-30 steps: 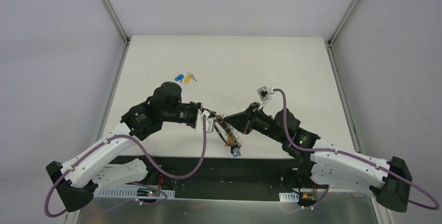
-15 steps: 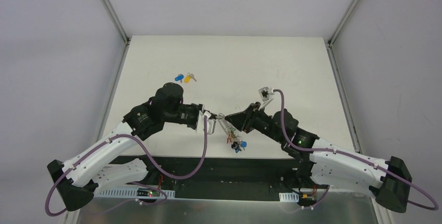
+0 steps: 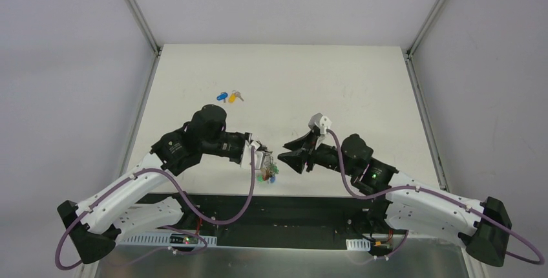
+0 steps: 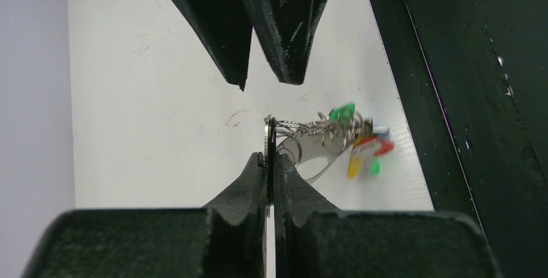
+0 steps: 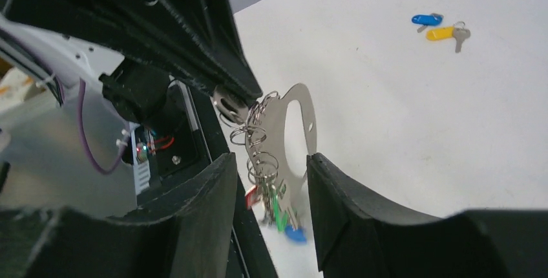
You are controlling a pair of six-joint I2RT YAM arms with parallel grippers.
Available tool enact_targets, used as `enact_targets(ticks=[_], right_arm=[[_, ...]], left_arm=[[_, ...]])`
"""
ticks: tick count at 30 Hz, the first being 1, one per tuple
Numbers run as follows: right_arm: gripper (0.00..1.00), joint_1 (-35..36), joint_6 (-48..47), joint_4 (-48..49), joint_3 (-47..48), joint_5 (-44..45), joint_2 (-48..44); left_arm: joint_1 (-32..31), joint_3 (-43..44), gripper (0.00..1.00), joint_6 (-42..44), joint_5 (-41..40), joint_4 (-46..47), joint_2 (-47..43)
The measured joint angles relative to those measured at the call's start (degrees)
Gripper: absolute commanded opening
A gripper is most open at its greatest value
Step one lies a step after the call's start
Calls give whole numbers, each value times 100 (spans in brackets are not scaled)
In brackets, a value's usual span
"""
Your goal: Remove the keys from the keyring
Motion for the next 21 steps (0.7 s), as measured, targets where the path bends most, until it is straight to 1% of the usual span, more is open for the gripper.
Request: enact_targets(ticks=[4,10,15,21], right_arm=[[48,2,-743,-4,0,-527,2],[46,48,-1596,50,0,-1095,114],[45,122,-2229,125,0,-1296,284],[45,144,-2520,223,2,-1384,546]], left_arm=[[0,-13,0,0,74,-4,-66],[0,-20,0,0,234,-2,-107],[0,-24,0,0,299,-4,-160],[0,-26,0,0,350,-2,-192]])
